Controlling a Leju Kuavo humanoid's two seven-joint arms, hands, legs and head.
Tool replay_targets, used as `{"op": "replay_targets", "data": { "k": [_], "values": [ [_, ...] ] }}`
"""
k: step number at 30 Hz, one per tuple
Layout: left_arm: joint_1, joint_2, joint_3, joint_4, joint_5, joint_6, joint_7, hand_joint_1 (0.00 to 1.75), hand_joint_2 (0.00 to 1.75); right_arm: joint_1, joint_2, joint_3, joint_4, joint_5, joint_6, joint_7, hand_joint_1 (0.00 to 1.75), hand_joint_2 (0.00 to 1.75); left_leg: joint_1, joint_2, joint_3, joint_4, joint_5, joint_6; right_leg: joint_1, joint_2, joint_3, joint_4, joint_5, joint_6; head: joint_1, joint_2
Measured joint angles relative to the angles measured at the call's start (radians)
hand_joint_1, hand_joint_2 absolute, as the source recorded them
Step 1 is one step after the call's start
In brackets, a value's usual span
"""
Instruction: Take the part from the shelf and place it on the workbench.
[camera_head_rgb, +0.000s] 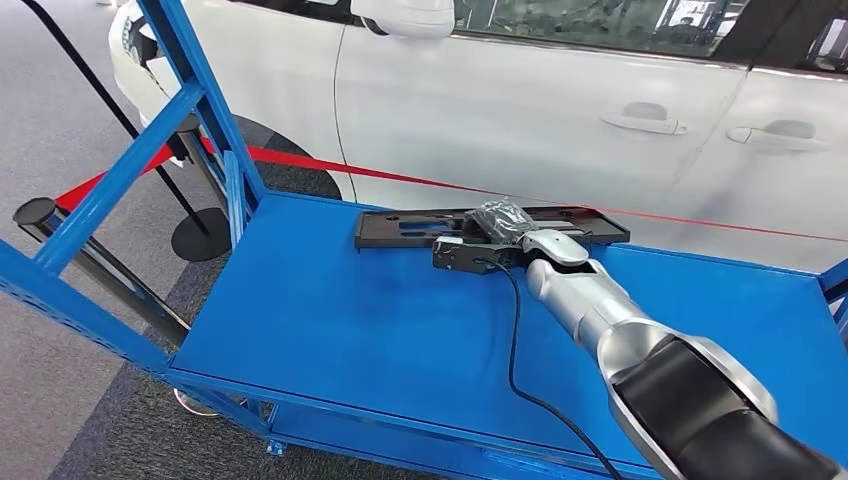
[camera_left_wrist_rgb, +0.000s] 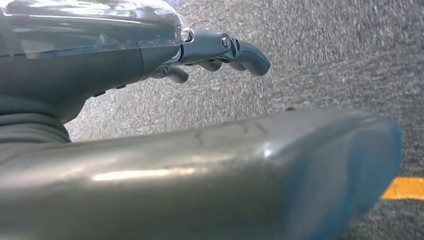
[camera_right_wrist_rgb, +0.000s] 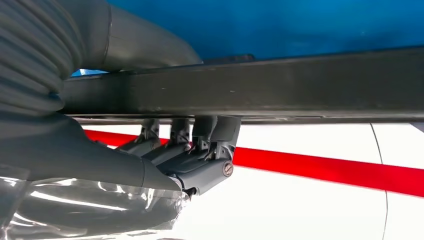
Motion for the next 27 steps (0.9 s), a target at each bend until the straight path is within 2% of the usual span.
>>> {"op": "replay_targets", "data": {
  "k": [6,11,14,18,21,24,27],
  "values": [
    [-0.006,0.000,0.002,0.000,-0.004,0.015,-0.001,0.00,0.00,-0.011,0.003,-0.036,-0.023,-0.060,-0.093,-0.040,1.75,1.75,-0.003,0.000,0.002,0.000,0.001,0.001,-0.003,0.000,0.002,0.000,0.002,0.002,0.000,0.000],
    [-0.016,0.000,0.002,0.000,-0.007,0.014,0.015,0.00,0.00,-0.070,0.006,-0.091,-0.047,-0.143,-0.079,-0.078,1.75,1.75,-0.003,0.001,0.002,0.001,0.001,0.001,-0.003,0.000,0.002,0.000,0.002,0.002,0.000,0.000],
    [-0.015,0.002,0.002,0.000,-0.007,0.017,0.017,0.00,0.00,-0.123,0.011,-0.131,-0.067,-0.252,-0.022,-0.111,1.75,1.75,-0.003,0.001,0.001,0.001,0.001,0.001,-0.003,0.000,0.001,0.000,0.002,0.002,0.000,0.000],
    [-0.011,0.003,0.002,0.000,0.000,0.026,0.014,0.00,0.00,-0.179,0.032,-0.283,-0.120,-0.618,0.159,-0.161,1.75,1.75,-0.003,0.001,0.001,0.001,0.001,0.001,-0.003,0.000,0.000,0.000,0.002,0.002,0.000,0.000],
    [-0.011,0.003,0.002,0.000,0.013,0.035,0.012,0.00,0.00,-0.199,0.061,-0.404,-0.157,-0.816,0.237,-0.169,1.75,1.75,-0.003,0.001,0.001,0.001,0.001,0.001,-0.003,0.000,0.000,0.000,0.002,0.002,0.000,0.000],
    [-0.010,0.003,0.002,0.000,0.025,0.040,0.006,0.00,0.00,-0.186,0.077,-0.471,-0.196,-0.912,0.264,-0.185,1.75,1.75,-0.003,0.001,0.001,0.001,0.001,0.001,-0.003,0.000,0.001,0.000,0.001,0.002,0.000,0.000],
    [-0.008,0.003,0.002,0.000,0.029,0.042,0.004,0.00,0.00,-0.157,0.081,-0.492,-0.224,-0.946,0.272,-0.193,1.75,1.75,-0.003,0.001,0.001,0.001,0.001,0.001,-0.003,0.000,0.001,0.000,0.002,0.002,0.000,0.000]
  ]
}}
